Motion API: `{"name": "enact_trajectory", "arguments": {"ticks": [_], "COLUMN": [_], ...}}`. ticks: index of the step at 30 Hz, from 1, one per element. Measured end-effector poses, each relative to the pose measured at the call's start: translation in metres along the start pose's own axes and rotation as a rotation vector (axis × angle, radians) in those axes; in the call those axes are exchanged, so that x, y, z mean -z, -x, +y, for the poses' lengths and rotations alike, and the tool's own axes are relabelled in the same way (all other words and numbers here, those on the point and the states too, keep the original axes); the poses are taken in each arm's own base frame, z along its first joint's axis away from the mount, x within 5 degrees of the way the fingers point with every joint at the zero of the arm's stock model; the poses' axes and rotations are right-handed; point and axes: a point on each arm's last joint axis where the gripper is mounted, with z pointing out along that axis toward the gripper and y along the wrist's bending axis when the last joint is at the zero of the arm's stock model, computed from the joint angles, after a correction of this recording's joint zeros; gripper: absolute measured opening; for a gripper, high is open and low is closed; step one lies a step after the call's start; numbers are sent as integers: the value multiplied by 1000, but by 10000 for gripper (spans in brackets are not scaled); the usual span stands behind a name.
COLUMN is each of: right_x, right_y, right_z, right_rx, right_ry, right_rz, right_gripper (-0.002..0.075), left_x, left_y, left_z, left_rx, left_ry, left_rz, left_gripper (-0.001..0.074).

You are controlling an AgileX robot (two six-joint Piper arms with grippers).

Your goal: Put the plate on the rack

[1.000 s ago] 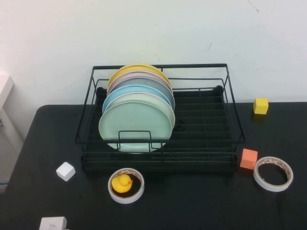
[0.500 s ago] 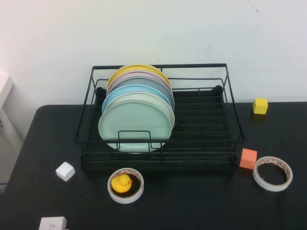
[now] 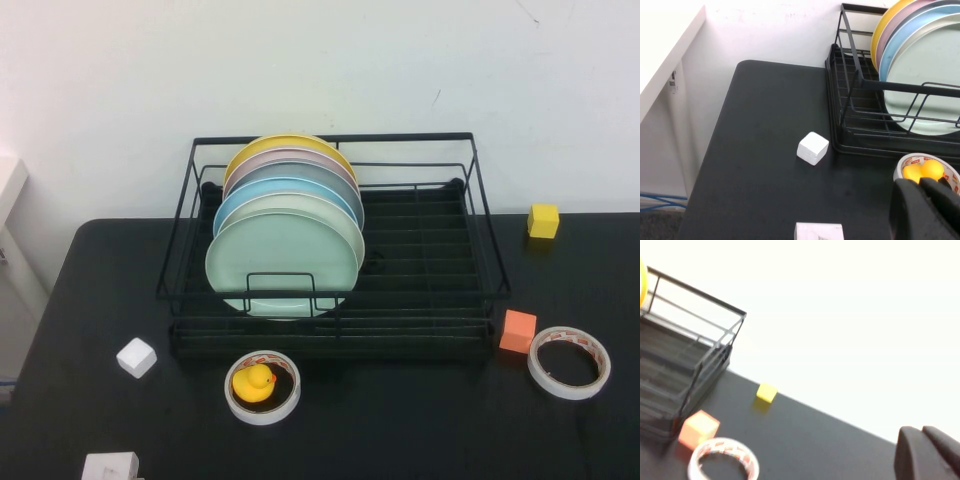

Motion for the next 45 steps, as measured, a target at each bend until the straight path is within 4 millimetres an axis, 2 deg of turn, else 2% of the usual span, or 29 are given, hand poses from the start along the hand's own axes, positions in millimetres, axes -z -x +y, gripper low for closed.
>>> {"name": "enact_trajectory", "arguments": {"ticks": [10,16,24,33,37,45], "right_x": [2,3,3,3,3,3], "right_y": [-15,-20,-21,-22,-22,-22], "right_z": [15,7,5,1,1,1], "right_rx": [-13,-143,-185,-354,-362,-264], "right_ry": [155,55,30,-30,-36,-24], "right_rz": [169,239,250,262,263,264], "right_gripper": [-2,-2,-2,-2,-2,-2], "left_x": [0,0,0,0,0,0], "left_y": [0,0,0,0,0,0], "left_z": [0,0,0,0,0,0], "left_rx": [21,21,21,23,23,23], "left_ry": [0,0,0,0,0,0], "left_rz": [0,2,2,2,2,2], "left_gripper": [-1,-1,-1,-1,-1,-1]}}
